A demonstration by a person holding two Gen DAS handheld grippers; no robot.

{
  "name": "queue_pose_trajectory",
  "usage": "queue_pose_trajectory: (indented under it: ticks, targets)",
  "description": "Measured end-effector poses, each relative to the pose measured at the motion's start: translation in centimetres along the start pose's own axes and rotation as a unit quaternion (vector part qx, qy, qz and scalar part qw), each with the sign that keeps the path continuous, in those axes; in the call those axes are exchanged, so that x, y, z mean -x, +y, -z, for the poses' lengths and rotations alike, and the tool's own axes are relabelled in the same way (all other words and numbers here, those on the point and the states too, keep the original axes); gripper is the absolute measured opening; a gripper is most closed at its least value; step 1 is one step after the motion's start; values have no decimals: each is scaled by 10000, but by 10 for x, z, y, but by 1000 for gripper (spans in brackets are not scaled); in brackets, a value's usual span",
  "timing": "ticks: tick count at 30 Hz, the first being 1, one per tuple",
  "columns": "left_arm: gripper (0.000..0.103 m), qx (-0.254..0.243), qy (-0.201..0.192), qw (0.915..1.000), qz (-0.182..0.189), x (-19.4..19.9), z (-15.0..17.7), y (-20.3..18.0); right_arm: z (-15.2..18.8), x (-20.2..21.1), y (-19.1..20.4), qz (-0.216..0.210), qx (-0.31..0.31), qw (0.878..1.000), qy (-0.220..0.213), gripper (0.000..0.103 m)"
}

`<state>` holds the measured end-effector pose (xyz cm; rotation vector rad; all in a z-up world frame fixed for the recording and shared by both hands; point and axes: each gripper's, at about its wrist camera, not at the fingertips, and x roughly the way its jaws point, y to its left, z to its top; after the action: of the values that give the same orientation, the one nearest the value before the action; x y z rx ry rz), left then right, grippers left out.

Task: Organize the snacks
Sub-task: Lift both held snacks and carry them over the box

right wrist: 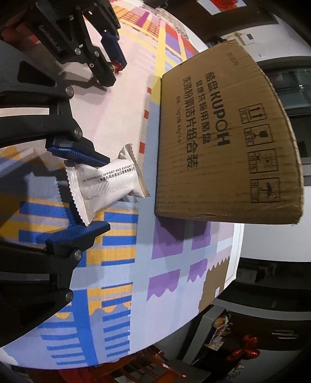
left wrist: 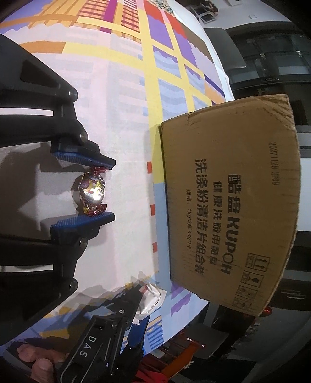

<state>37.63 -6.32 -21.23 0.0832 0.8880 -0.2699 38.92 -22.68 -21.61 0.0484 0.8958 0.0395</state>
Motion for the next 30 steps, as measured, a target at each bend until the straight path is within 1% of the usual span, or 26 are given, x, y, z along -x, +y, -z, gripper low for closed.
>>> queue_pose_trajectory:
  ticks: [18,30]
  targets:
    - [35,-4,-329,9994,-44,38,-13,4,-14,34,6,-12,23,9994,-343,47]
    - [35,11,-600,9982,-80,69,-34,5,-30,64,11,-32,43,9979,-642,47]
